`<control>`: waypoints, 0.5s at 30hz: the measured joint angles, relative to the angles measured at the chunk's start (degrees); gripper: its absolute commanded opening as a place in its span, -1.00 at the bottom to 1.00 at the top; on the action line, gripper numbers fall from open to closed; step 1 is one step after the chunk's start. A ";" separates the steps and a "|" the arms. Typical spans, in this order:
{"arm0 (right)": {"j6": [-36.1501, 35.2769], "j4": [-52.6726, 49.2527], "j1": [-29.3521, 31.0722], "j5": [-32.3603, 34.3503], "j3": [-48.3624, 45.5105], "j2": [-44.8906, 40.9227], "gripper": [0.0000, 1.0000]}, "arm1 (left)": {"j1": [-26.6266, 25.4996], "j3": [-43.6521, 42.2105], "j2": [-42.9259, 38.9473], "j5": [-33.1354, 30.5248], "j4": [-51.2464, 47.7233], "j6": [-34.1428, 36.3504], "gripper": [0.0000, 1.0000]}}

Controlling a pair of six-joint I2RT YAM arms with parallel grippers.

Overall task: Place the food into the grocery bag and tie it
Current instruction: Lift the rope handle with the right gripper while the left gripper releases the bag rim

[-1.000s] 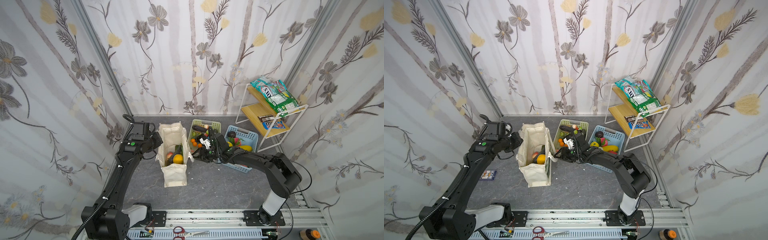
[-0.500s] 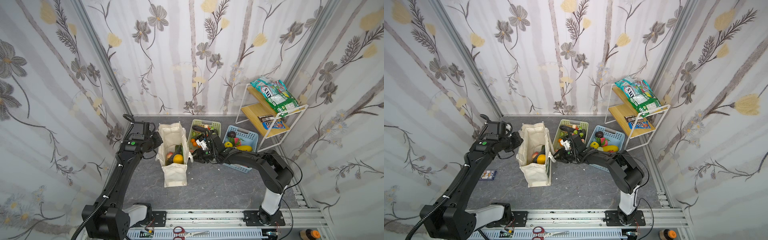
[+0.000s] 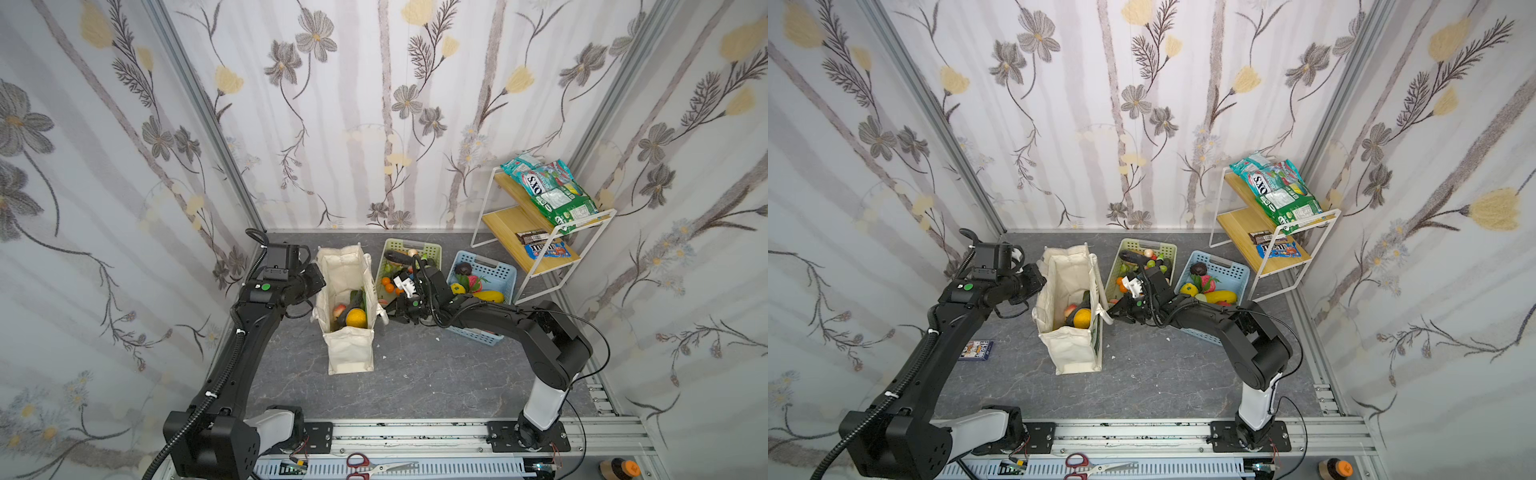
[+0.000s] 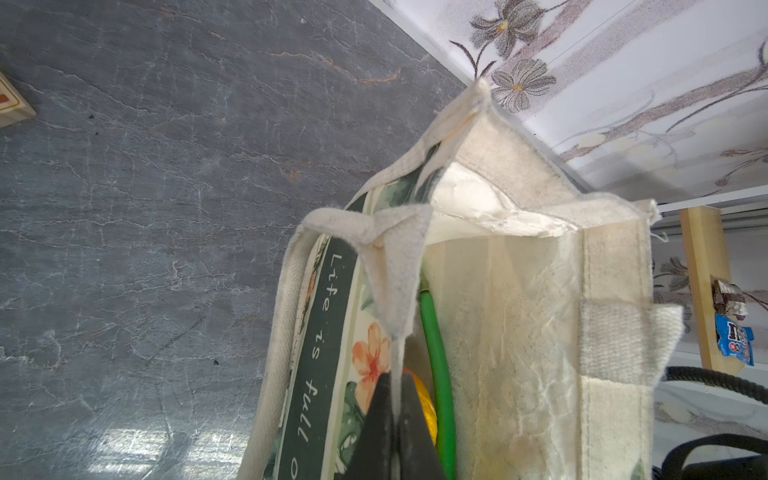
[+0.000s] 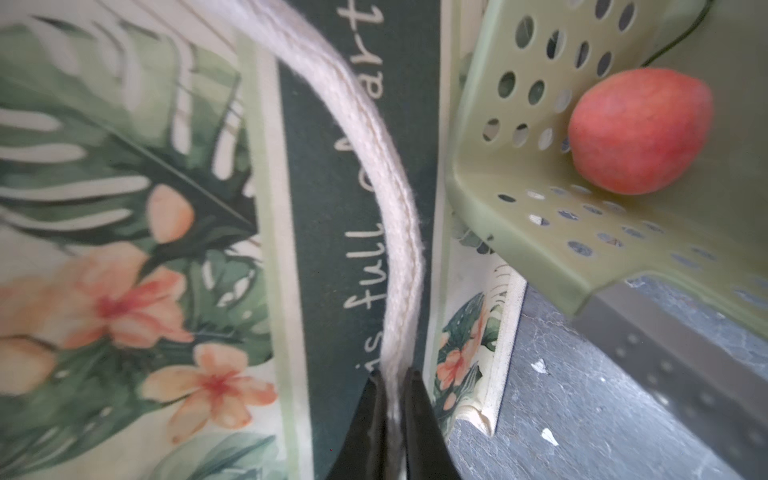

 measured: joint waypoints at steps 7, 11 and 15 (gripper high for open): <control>-0.50 -3.48 -1.25 3.67 -0.07 -5.46 -0.87 | 0.33 0.48 -0.26 -0.46 -0.44 0.81 -0.57; -0.66 -5.49 -2.14 6.08 -0.07 -8.09 -0.91 | 0.90 0.48 -0.74 -0.63 -0.74 1.03 -0.31; -0.70 -7.28 -3.10 9.11 0.13 -10.95 -0.92 | 1.60 0.48 -1.27 -0.61 -1.40 1.09 -0.06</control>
